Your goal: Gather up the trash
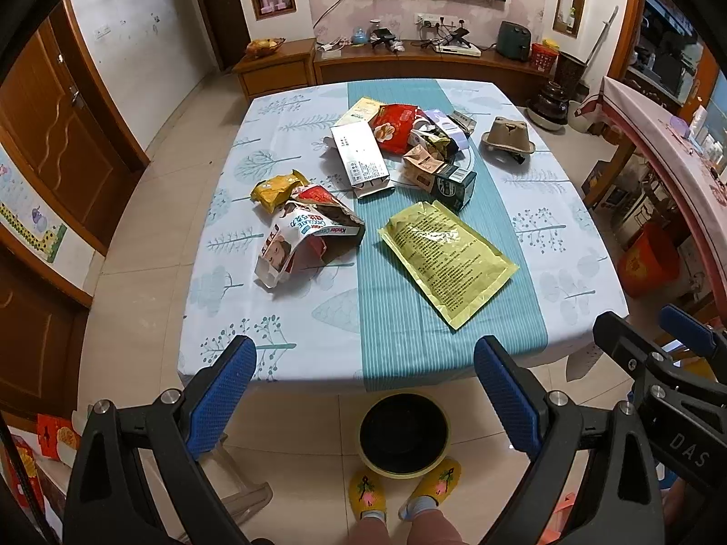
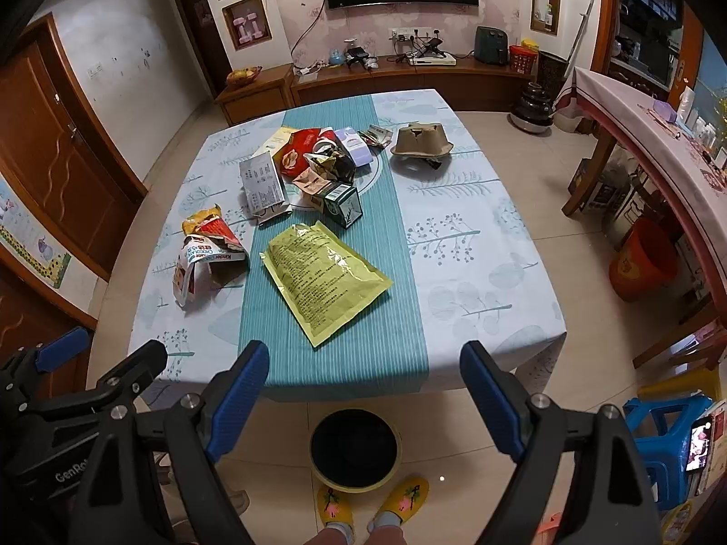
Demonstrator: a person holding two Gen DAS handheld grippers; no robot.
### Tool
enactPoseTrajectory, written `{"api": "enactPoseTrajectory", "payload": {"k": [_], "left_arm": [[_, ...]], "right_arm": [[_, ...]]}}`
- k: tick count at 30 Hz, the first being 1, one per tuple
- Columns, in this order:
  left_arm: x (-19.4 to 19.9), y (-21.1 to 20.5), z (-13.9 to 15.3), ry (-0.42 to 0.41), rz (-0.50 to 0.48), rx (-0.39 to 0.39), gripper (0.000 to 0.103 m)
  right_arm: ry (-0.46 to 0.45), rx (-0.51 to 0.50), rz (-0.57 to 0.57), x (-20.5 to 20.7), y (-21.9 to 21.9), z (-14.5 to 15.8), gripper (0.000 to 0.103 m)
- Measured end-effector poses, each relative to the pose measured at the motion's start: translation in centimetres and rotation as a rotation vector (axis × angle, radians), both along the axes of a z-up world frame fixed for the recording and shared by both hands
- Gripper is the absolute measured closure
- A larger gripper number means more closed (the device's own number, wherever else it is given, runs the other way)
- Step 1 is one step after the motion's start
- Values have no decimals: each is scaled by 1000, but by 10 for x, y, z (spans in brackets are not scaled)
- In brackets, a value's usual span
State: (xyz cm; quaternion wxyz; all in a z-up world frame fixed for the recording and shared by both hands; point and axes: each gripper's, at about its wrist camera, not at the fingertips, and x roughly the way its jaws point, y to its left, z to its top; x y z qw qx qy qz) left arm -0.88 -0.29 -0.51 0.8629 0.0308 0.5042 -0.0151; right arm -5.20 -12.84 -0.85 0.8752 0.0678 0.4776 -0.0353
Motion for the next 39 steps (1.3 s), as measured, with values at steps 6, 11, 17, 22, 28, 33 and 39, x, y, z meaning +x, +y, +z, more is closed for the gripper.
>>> {"api": "enactPoseTrajectory", "payload": {"k": [6,11,17,22,28,33,39], "left_arm": [[1,0,0,-3,-3,2,8],[1,0,1,-1,0,2,8],[-1,-3,3,-4,16,7,8],[-4,-7,8,-13,48,8,8],[-2,-9,13,-21,84,11,8],[2,-11,16,-34,114,15,8],[7,-7,26,-70,120,-27,8]], "right_arm": [[6,1,-2,1,-2,-3,16],[6,2,2,1,-3,-3,16],[7,5,26,1,-7,-2,16],[0,0,57,3,-7,2,16],[-8,1,96,10,-10,7,16],[-17,7,125,18,-13,9,16],[-31,20,154,30,-15,13,16]]}}
